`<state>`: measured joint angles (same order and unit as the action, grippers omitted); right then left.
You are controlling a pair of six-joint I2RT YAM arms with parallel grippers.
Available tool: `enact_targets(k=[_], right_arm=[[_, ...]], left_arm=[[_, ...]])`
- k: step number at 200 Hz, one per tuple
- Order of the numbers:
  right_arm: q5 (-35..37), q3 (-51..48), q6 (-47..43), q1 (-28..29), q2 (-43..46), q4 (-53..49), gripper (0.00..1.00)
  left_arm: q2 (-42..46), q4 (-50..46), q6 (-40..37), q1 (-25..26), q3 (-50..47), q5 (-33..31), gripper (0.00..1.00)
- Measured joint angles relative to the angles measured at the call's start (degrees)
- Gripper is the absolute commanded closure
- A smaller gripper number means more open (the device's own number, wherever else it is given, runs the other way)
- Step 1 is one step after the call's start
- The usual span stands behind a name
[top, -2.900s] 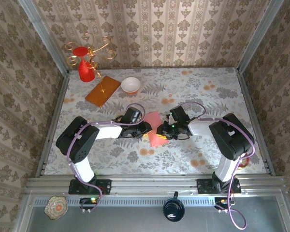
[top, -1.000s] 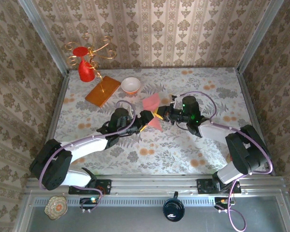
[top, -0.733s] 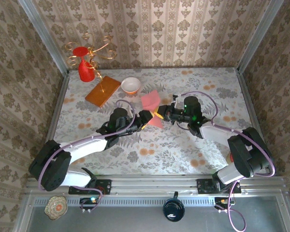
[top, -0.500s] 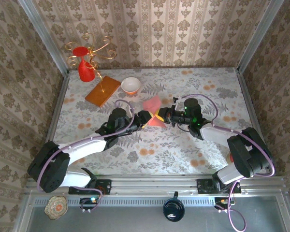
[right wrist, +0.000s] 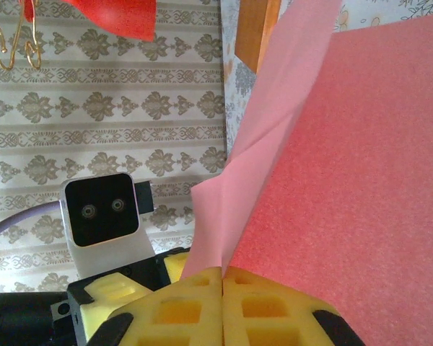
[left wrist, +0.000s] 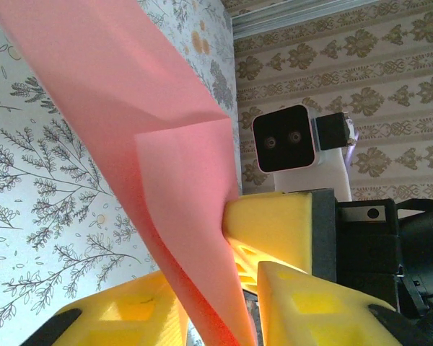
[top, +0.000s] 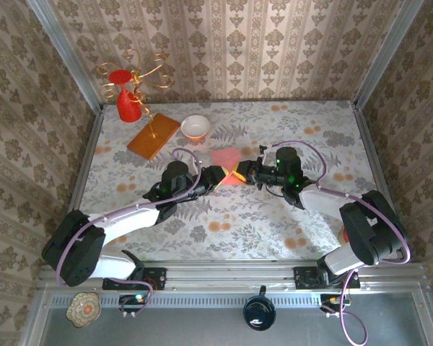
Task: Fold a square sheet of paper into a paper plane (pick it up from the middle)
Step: Turn over the paper at the center of the table.
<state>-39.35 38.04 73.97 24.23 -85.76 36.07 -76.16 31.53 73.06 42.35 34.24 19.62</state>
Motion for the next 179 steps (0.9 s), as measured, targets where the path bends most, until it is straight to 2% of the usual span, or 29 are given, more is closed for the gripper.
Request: enact_targets(k=[56,90,116,142,179], right_arm=[[-0.13,-0.17,0.0,-0.22,0.22,-0.02,0.83],[-0.15,-0.87,-0.68,-0.85,1.11,-2.03,0.69],[0.22,-1.05,-4.37,-3.08,4.07,-8.96,0.61],[2.8,-0.96,-10.03,-6.08,8.94,-18.43,0.58],[8.81,0.68,-18.45,-8.63,13.07,-31.89,0.53]], left_arm=[[-0.76,-0.09,0.46,0.0,0.0,0.17,0.83],[-1.05,-1.27,0.26,-0.07,0.0,0.37,0.89],[-1.05,-4.52,-1.07,-0.63,0.02,0.35,0.91],[-0.81,-14.36,-5.44,-1.49,1.62,-0.66,0.92],[0.5,-41.7,-18.27,-1.38,13.22,-8.76,0.91]])
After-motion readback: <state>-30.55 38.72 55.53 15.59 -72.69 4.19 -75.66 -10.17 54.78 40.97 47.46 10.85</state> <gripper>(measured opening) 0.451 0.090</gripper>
